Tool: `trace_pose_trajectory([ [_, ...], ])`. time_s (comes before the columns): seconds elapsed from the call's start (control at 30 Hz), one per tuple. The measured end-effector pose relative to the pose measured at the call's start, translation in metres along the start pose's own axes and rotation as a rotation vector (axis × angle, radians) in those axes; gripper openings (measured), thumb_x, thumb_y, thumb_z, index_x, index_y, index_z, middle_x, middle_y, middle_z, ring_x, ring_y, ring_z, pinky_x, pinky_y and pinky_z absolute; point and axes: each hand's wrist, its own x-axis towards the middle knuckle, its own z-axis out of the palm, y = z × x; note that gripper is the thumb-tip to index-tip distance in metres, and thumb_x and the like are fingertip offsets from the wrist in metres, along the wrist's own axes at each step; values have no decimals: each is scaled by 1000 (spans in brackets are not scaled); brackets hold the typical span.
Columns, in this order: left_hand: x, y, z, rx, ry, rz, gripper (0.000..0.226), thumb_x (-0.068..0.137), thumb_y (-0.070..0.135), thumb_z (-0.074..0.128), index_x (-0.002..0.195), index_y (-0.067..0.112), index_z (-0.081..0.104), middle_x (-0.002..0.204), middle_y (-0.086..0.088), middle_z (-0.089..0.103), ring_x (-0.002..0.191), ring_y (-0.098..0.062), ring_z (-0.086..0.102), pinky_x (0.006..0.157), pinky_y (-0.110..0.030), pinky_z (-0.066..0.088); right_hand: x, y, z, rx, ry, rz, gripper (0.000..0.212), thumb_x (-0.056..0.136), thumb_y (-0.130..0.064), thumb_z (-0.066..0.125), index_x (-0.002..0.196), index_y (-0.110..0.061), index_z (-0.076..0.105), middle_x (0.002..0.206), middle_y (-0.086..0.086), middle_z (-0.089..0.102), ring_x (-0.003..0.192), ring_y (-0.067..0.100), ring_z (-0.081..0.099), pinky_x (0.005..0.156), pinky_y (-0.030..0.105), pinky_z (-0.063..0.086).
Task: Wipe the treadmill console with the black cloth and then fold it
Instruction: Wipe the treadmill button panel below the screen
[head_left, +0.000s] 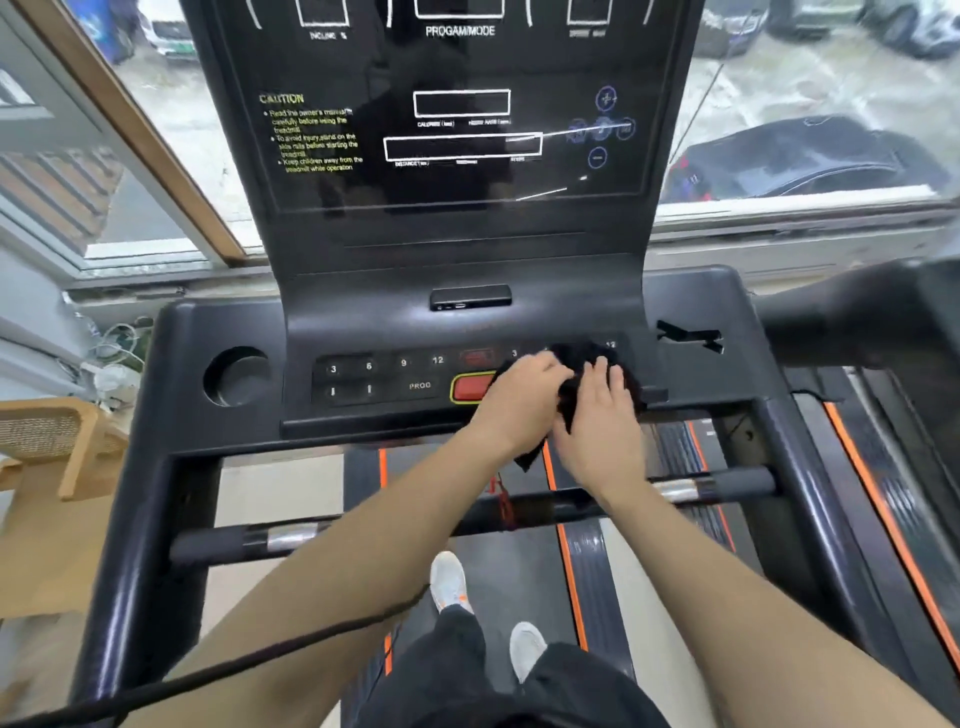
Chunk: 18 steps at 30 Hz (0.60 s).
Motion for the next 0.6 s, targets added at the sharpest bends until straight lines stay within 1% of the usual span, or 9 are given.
trace_pose_trajectory([
  [0.1,-29,3,-6,-133,112,-192,28,85,2,61,109,10,72,108,-8,69,104,-25,62,90,-30,47,-18,-10,1,199,38,-76,64,88,-19,63,148,-7,45,155,13,46,148,31,35,112,42,38],
  [0.13,-40,4,-10,-199,140,-277,22,83,4,62,100,12,72,100,-4,70,96,-21,63,82,-24,46,-23,-12,-3,268,46,-99,57,87,-19,64,142,-13,54,145,9,57,140,28,46,105,38,43],
  [0.2,-62,8,-16,-357,216,-462,12,80,8,63,86,16,68,85,2,67,81,-14,57,69,-15,40,-32,-16,-11,455,23,-95,43,82,-19,66,126,-21,66,116,1,73,111,21,63,83,29,46],
  [0.27,-85,15,-22,-599,312,-601,8,75,15,60,80,16,66,77,4,64,76,-11,55,69,-17,41,-42,-22,-20,754,-94,-105,39,76,-15,68,115,-20,69,97,-4,74,90,14,66,76,22,45],
  [0.33,-113,28,-32,-786,432,-648,9,74,9,57,76,12,66,76,2,63,71,-4,56,72,-20,42,-54,-28,-25,995,-250,-166,36,74,-10,72,110,-17,68,91,-3,74,81,7,69,76,21,50],
  [0.37,-127,35,-36,-837,483,-657,10,77,4,57,78,4,67,77,-1,62,69,-3,57,72,-20,43,-59,-30,-28,1047,-343,-190,36,76,-6,76,109,-16,67,89,-2,74,78,4,69,74,22,52],
  [0.43,-157,49,-46,-908,558,-696,20,77,9,56,81,-8,65,80,-9,59,72,-11,54,72,-27,42,-71,-37,-33,1065,-554,-241,36,78,-8,81,111,-16,68,94,-2,75,82,5,71,75,23,54],
  [0.53,-209,64,-57,-977,612,-723,26,73,17,55,79,-8,63,79,-12,55,73,-16,51,68,-31,42,-88,-56,-36,944,-784,-342,37,70,-27,86,100,-11,70,90,2,72,83,17,69,79,36,52],
  [0.6,-245,71,-62,-1005,644,-789,26,78,20,57,77,-6,61,77,-13,56,72,-17,53,69,-33,43,-104,-73,-38,862,-913,-397,38,66,-31,86,94,-11,70,86,5,70,80,19,66,76,38,50],
])
